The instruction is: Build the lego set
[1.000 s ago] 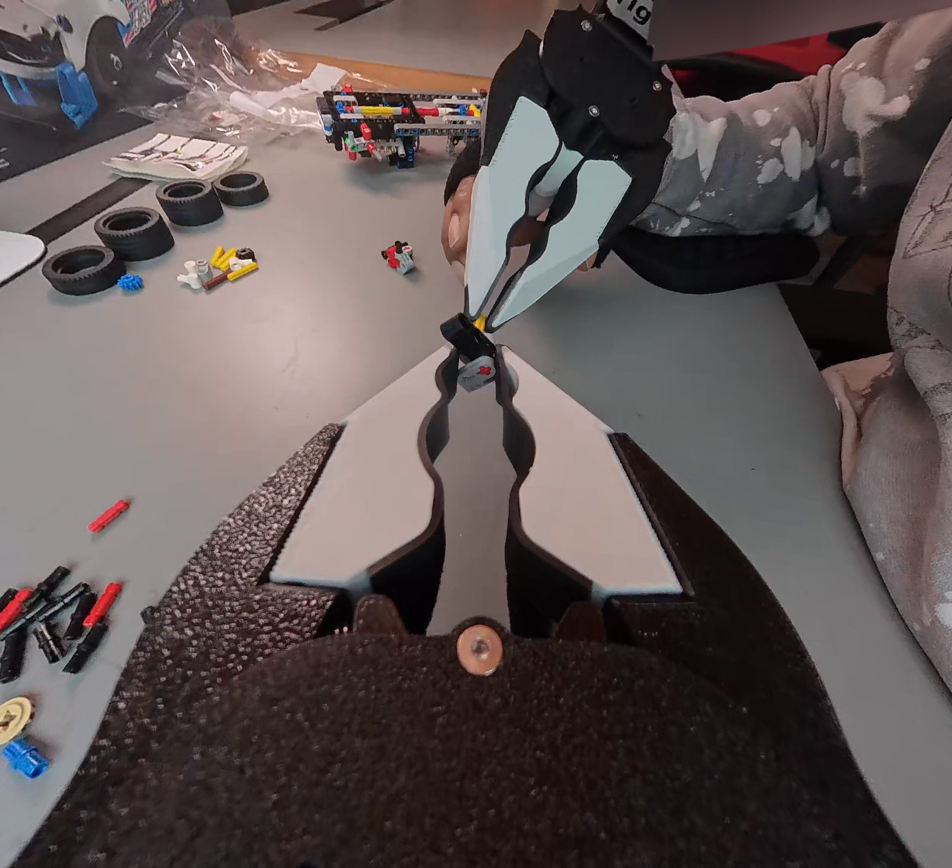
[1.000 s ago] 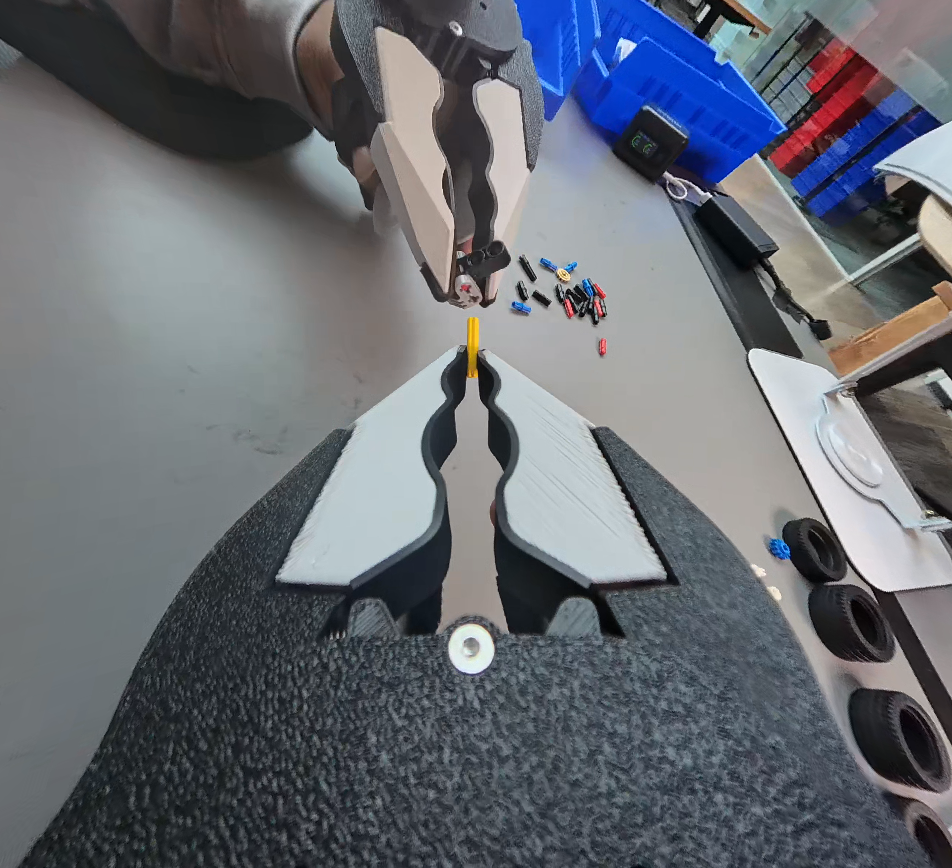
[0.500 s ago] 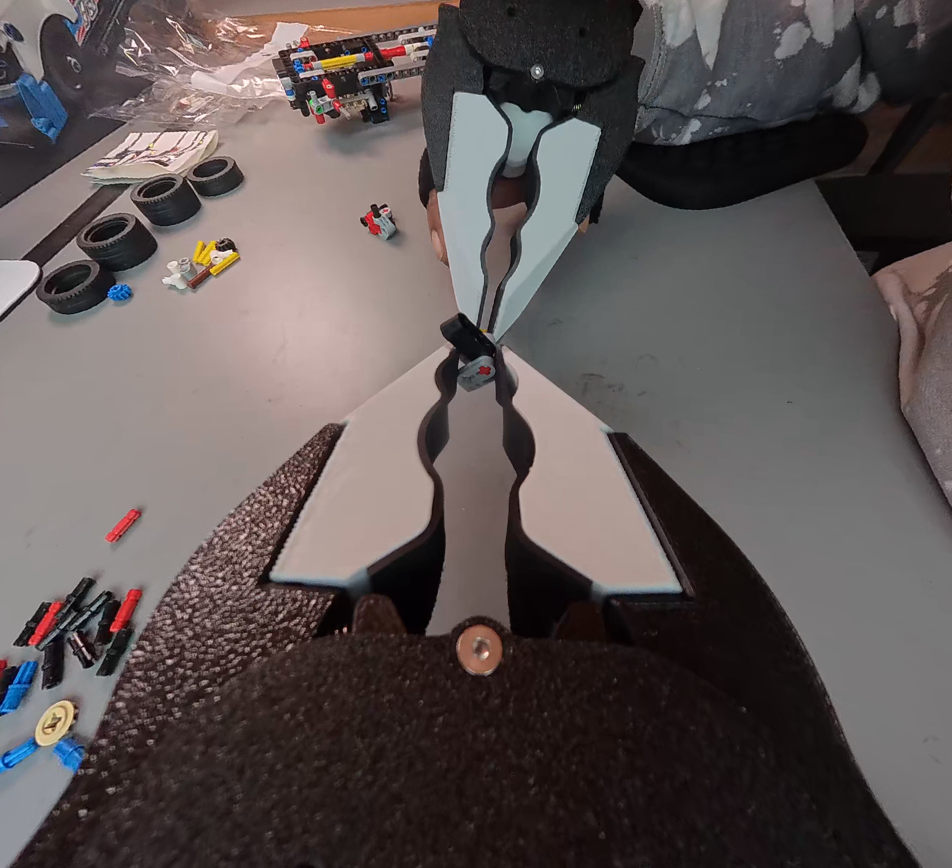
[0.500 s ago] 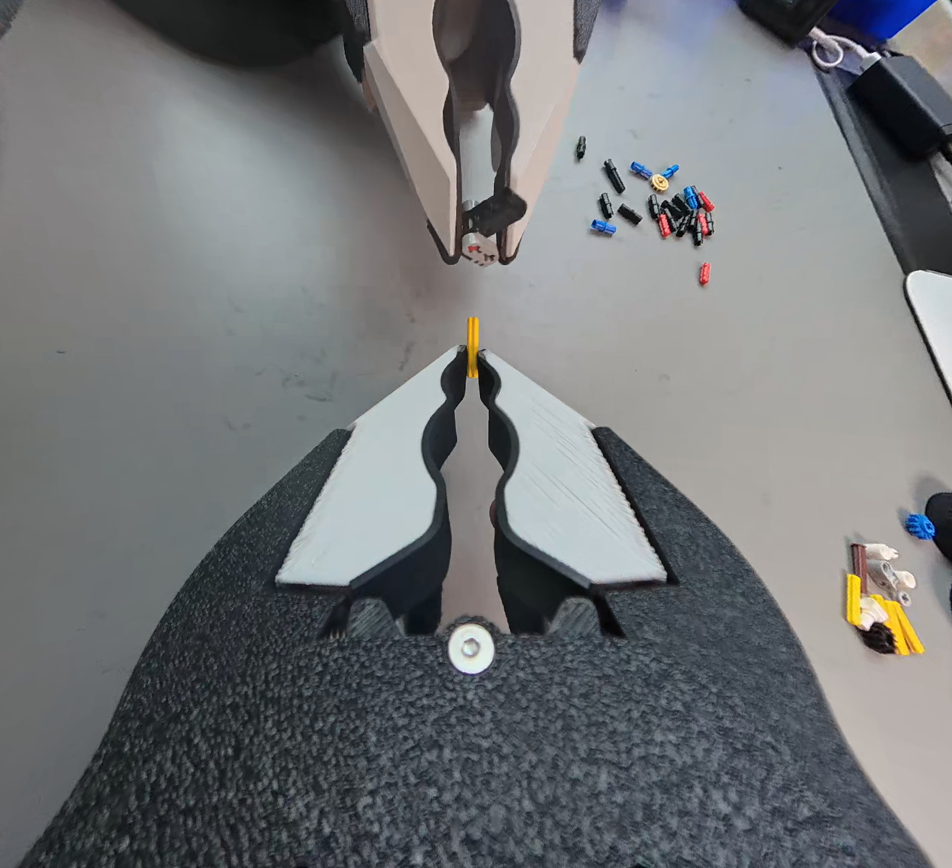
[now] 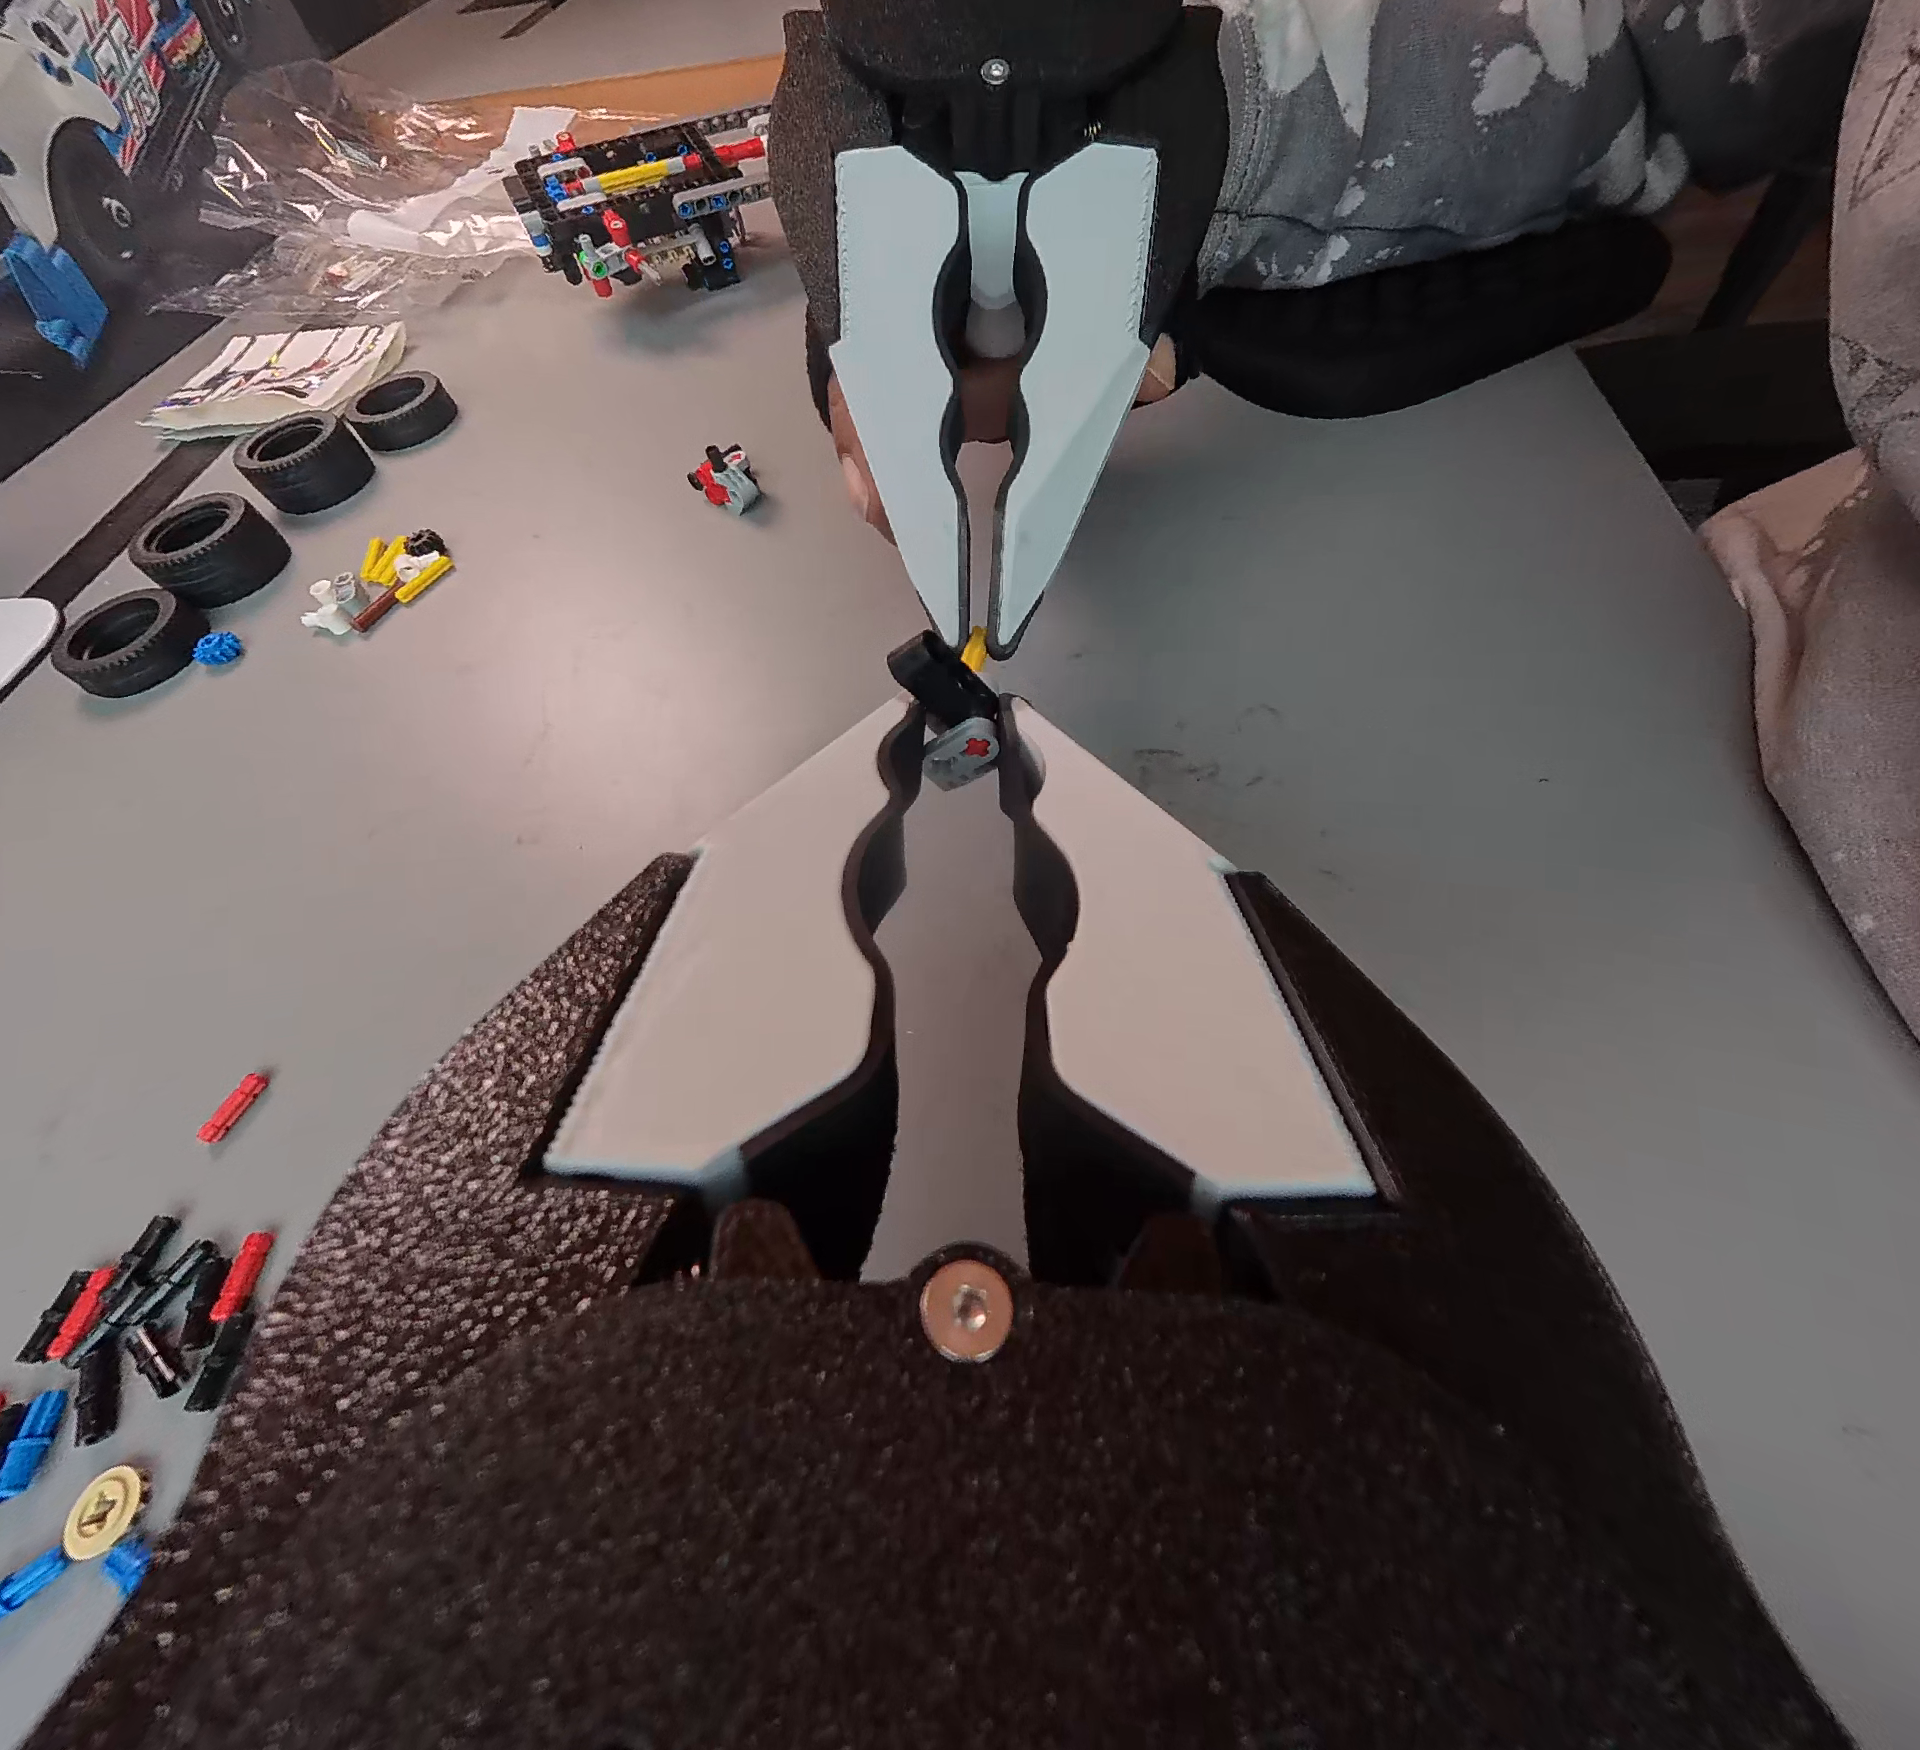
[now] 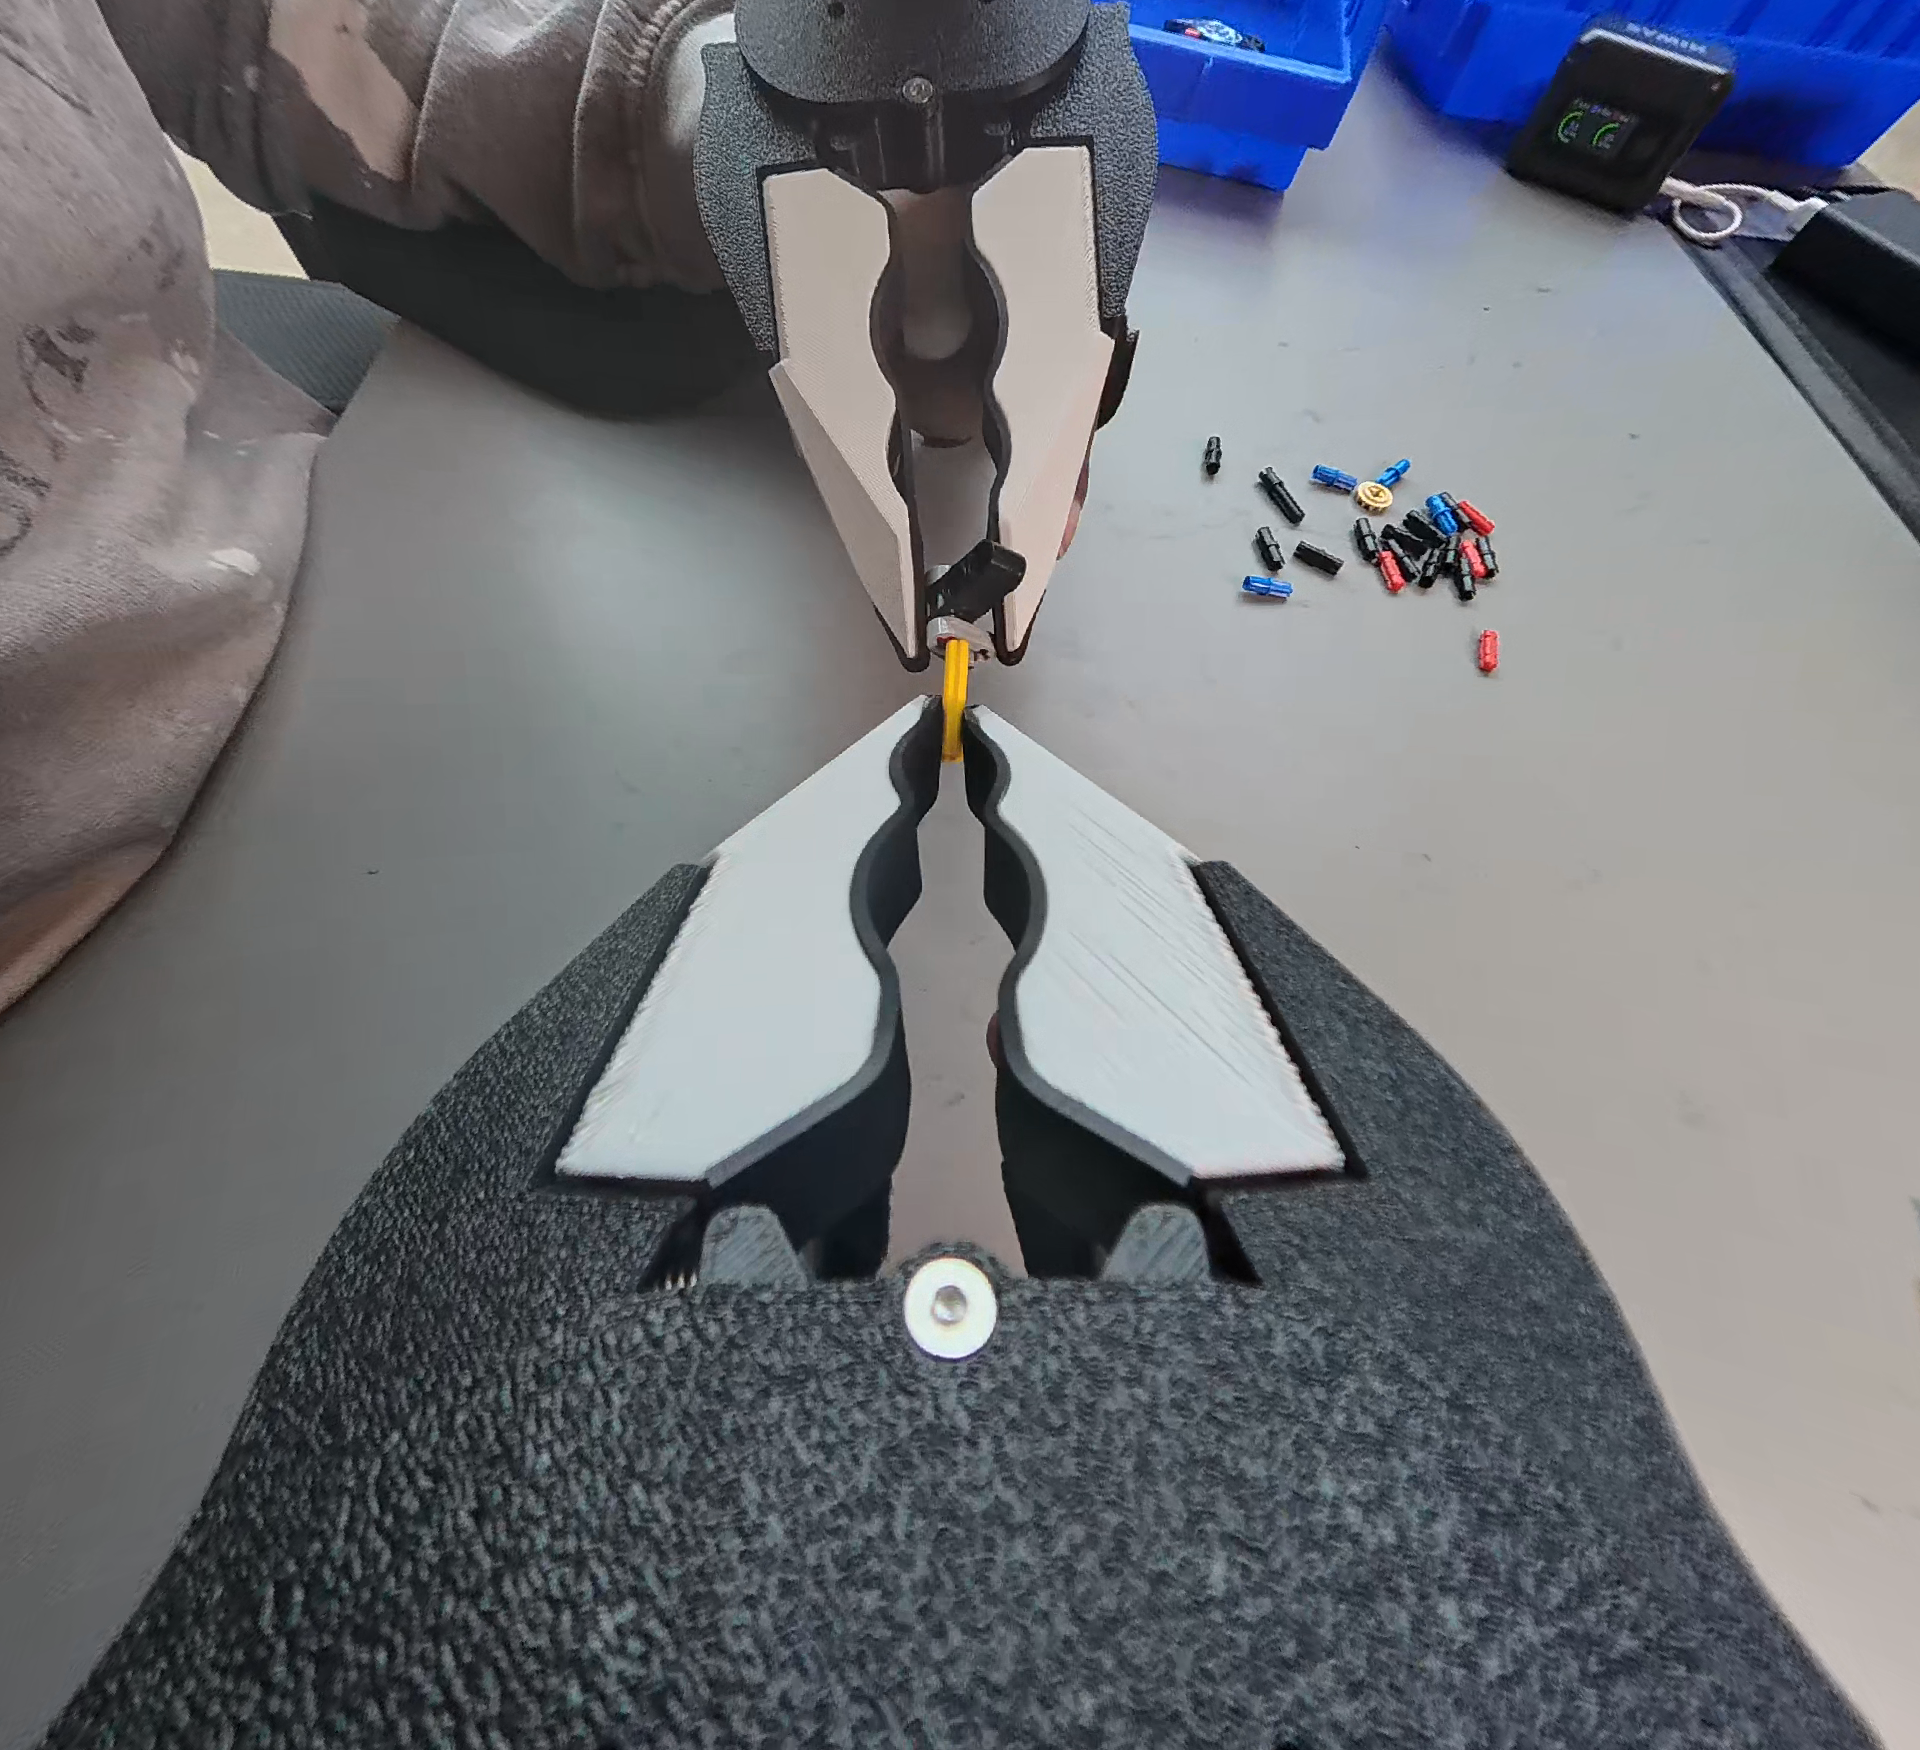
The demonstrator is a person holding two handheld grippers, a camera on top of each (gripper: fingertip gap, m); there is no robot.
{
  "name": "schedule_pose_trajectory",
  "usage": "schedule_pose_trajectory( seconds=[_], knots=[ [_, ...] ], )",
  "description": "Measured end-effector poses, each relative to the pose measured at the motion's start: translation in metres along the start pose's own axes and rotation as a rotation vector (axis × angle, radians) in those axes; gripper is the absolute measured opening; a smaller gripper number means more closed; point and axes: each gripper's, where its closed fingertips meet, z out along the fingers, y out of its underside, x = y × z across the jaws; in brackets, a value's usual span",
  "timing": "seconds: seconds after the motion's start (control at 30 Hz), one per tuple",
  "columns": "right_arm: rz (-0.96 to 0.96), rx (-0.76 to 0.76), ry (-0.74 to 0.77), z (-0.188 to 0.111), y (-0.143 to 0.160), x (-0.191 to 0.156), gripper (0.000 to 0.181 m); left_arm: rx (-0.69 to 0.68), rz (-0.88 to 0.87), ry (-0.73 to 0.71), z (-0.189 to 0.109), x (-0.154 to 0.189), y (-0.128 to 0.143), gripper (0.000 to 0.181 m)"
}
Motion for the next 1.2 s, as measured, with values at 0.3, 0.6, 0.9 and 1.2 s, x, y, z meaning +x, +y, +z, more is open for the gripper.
schedule_pose_trajectory(
  seconds=[0.3, 0.6, 0.9, 1.2],
  knots=[
    [0.0, -0.05, -0.017, 0.002, 0.003, -0.006, 0.002, -0.009, 0.002, 0.033, 0.001, 0.004, 0.003, 0.013],
    [-0.085, -0.115, 0.048, 0.001, 0.007, -0.003, 0.002, -0.066, -0.2, 0.095, 0.004, 0.004, 0.006, 0.013],
    [-0.165, -0.18, 0.072, 0.008, 0.021, -0.002, 0.001, -0.23, -0.287, 0.086, 0.012, 0.006, 0.027, 0.012],
    [-0.114, -0.032, 0.149, -0.002, -0.001, 0.013, 0.0, -0.236, -0.285, 0.044, 0.016, 0.0, 0.028, 0.013]
  ],
)
